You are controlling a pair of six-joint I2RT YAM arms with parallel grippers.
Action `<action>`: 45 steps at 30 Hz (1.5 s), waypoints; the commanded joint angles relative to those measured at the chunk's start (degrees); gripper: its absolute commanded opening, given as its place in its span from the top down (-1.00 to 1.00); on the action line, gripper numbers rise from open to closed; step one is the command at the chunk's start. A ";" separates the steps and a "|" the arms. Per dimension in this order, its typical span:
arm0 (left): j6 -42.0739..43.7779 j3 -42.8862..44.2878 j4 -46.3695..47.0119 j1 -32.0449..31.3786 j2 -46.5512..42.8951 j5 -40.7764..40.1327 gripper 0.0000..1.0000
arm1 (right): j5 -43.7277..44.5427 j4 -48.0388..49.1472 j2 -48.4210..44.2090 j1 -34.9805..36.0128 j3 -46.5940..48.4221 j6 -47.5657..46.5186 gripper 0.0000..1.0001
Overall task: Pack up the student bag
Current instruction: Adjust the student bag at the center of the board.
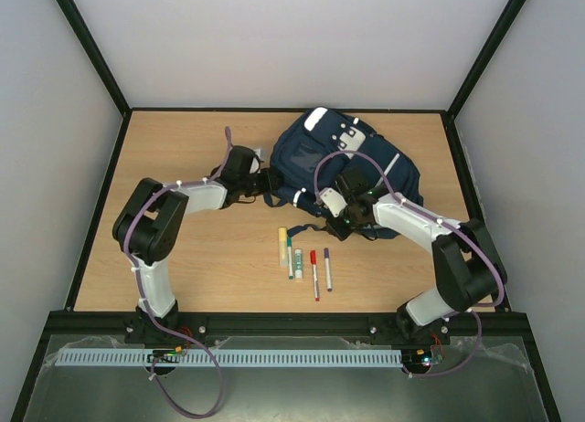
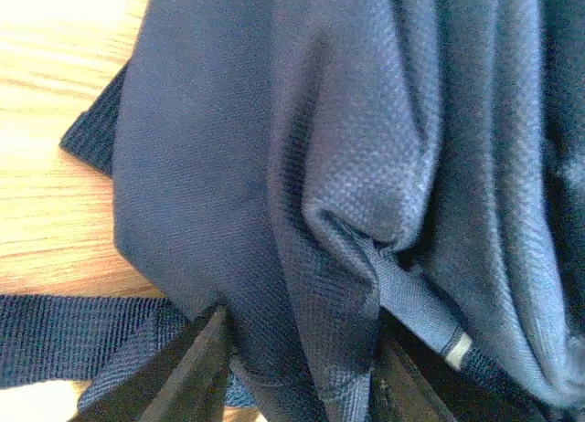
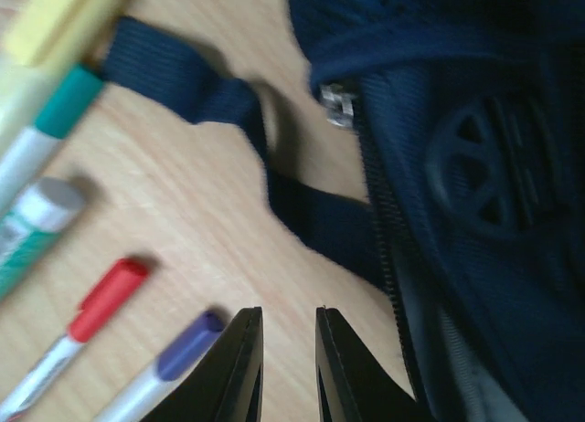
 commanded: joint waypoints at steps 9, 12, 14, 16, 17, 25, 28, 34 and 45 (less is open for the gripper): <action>-6.92 -10.77 12.31 -0.44 -7.35 2.03 0.95 | 5.59 4.89 2.61 -0.78 1.20 4.24 0.72; -7.30 -12.68 12.79 -0.67 -9.10 0.84 0.95 | 2.87 4.70 2.80 -0.73 1.36 3.87 0.71; -7.69 -13.23 13.14 -0.76 -9.39 0.60 0.95 | 3.05 5.10 2.96 -0.75 1.58 4.30 0.69; -8.14 -13.44 13.53 -0.85 -9.39 0.69 0.95 | 4.22 5.68 3.69 -0.73 2.17 4.47 0.68; -8.41 -13.58 13.74 -0.92 -9.39 0.72 0.95 | 4.33 5.90 4.09 -0.77 2.59 4.43 0.68; -8.96 -13.62 13.77 -1.20 -9.84 0.76 0.95 | 0.79 7.99 7.63 -0.78 6.12 7.59 0.34; -8.76 -13.84 13.38 -1.20 -10.64 0.72 0.95 | 2.07 9.80 8.14 -0.77 6.63 9.45 0.27; -8.33 -14.35 12.87 -1.26 -11.84 0.12 0.95 | 3.58 11.97 9.56 -0.78 7.87 11.23 0.43; -7.88 -14.48 12.56 -1.27 -11.82 -0.20 0.95 | -2.55 16.68 7.14 -1.13 4.84 11.29 0.68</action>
